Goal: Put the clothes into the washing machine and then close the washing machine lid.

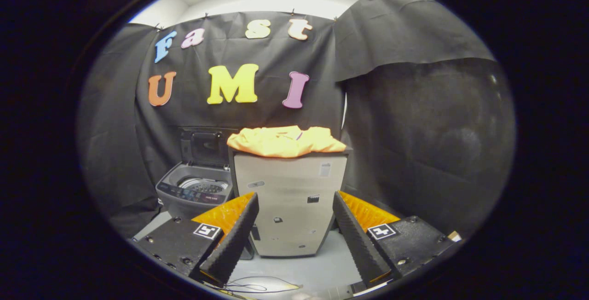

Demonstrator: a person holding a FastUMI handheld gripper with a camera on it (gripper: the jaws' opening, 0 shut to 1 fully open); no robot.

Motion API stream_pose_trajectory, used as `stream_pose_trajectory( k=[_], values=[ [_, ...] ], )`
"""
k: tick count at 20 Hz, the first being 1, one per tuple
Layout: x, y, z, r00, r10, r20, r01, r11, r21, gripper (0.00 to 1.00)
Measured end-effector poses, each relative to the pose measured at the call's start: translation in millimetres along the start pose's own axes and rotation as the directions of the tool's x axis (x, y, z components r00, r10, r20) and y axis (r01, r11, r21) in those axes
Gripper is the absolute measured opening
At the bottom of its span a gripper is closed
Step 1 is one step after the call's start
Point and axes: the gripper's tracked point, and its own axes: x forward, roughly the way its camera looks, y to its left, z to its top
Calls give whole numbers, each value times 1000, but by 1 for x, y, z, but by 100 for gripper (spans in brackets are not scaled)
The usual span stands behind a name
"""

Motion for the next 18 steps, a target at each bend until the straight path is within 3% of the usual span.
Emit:
stream_pose_trajectory(
  k=[7, 18],
  values=[
    [48, 8, 82, 1000, 17, 16, -17, 1000, 12, 100],
    [198, 29, 184, 995, 102, 21, -101, 995, -23, 100]
  ],
)
